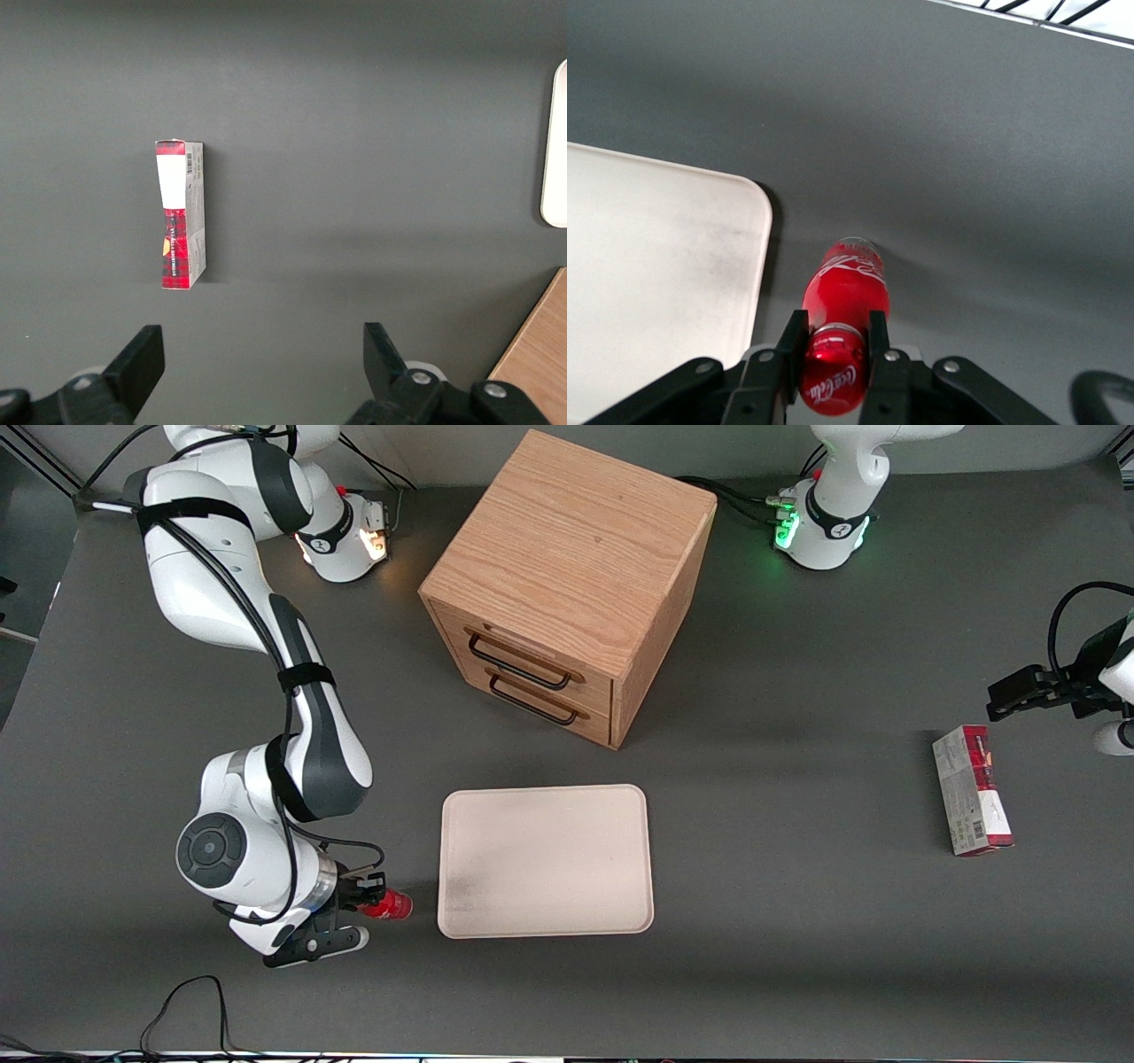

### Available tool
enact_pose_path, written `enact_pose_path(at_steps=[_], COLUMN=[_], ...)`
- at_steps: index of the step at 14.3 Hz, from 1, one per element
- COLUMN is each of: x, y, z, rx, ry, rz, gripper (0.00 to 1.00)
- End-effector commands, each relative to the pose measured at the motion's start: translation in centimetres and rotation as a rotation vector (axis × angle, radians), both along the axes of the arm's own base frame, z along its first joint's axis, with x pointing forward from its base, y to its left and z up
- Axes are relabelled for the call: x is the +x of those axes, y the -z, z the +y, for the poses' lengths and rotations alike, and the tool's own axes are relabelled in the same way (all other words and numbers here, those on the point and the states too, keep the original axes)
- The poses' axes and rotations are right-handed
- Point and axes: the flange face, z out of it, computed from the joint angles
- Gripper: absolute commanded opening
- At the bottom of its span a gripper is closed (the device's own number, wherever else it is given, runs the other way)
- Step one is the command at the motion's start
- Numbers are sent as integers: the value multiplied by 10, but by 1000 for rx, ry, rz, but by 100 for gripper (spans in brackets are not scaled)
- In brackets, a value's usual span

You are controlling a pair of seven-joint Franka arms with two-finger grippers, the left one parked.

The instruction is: Place coke bottle on tray

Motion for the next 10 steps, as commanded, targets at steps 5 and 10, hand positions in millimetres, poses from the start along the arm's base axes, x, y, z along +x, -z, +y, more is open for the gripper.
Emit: enact_pose_path(at_steps=[5, 10], x=[-26, -78], y=[-120, -233], z=[-6, -18], rx=[2, 6], ry=[-1, -11], rz=[67, 73], gripper=[0, 0])
